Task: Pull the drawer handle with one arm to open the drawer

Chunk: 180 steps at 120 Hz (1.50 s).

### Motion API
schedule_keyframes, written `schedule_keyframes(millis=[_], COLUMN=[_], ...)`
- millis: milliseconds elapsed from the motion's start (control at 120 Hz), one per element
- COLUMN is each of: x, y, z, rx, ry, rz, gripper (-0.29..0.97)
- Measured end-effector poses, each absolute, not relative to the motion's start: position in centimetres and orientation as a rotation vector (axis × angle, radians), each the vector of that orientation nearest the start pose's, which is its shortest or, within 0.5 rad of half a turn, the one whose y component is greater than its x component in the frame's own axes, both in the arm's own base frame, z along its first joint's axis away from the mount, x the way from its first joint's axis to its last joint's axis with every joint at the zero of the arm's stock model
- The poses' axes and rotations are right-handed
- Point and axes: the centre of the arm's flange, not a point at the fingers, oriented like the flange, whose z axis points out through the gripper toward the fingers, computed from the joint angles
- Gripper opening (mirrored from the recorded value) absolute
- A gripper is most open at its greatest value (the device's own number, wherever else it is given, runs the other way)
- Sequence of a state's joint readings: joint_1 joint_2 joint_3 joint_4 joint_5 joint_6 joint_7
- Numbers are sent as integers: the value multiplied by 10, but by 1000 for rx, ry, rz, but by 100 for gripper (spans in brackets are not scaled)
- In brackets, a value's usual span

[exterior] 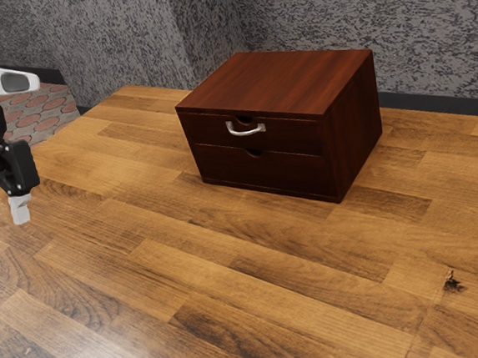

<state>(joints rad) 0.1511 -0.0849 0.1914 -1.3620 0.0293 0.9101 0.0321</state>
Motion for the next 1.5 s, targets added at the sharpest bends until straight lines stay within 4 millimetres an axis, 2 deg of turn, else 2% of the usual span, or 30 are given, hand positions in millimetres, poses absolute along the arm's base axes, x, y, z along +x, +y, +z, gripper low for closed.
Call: schedule_keyframes(millis=[33,75,150,200,233,275,358,408,450,508,600,675,867,1000,1133,1267,1500], x=[427,443,461,463,453,427,364,346,341,342,347,352,392,432,472,514,599], y=[160,153,119,99,89,73,54,49,48,48,36,34,34,31,38,43,57], z=[708,706,714,724,732,736,714,688,666,651,652,652,628,615,622,621,597], rx=[-3114,-3123,-3144,-3158,-3151,-3130,-3102,-3099,-3101,-3100,-3053,-3007,-2843,-2692,-2531,-2405,-2271], ry=[-488,-443,-317,-253,-223,-183,-154,-164,-147,-37,292,523,967,1186,1326,1443,1589], rz=[488,388,238,150,102,49,-14,12,29,-6,-115,-158,-260,-380,-484,-513,-495], gripper=[68,68,68,68,68,68,68,68,68,68,68,68,68,68,68,68,68])
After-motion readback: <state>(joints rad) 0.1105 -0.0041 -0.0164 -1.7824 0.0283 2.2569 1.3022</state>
